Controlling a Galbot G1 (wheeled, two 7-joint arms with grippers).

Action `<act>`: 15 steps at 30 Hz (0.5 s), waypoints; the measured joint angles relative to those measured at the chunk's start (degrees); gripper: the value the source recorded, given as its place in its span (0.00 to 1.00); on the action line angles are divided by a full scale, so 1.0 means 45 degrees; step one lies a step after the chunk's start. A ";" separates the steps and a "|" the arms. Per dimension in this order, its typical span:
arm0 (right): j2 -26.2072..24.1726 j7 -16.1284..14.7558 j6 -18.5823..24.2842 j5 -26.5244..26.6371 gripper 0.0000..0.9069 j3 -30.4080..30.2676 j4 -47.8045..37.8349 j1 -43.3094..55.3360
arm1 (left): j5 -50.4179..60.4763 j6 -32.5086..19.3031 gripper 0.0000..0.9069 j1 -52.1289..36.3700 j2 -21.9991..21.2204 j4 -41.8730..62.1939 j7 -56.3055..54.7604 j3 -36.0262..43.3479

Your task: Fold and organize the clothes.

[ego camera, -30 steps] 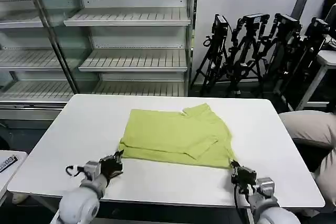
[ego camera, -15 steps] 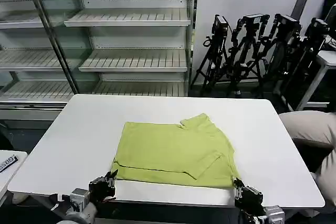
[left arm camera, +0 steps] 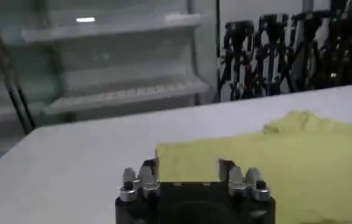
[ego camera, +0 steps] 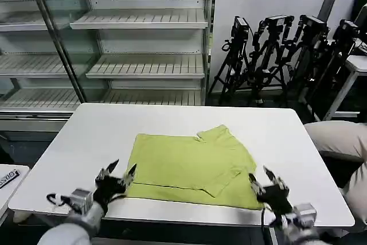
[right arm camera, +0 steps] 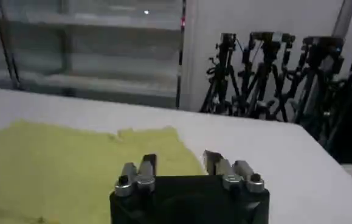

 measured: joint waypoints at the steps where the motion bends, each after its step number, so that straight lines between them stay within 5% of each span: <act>1: 0.0024 0.0067 -0.0066 0.0071 1.00 -0.0237 -0.0347 0.0590 | -0.0059 0.0000 1.00 -0.0370 0.0056 0.0190 0.0060 0.0123; 15: 0.1411 0.0790 -0.0556 0.0366 1.00 -0.3220 -0.7113 0.7774 | -0.1035 0.0002 1.00 -0.5747 0.0343 0.4931 0.1317 0.2094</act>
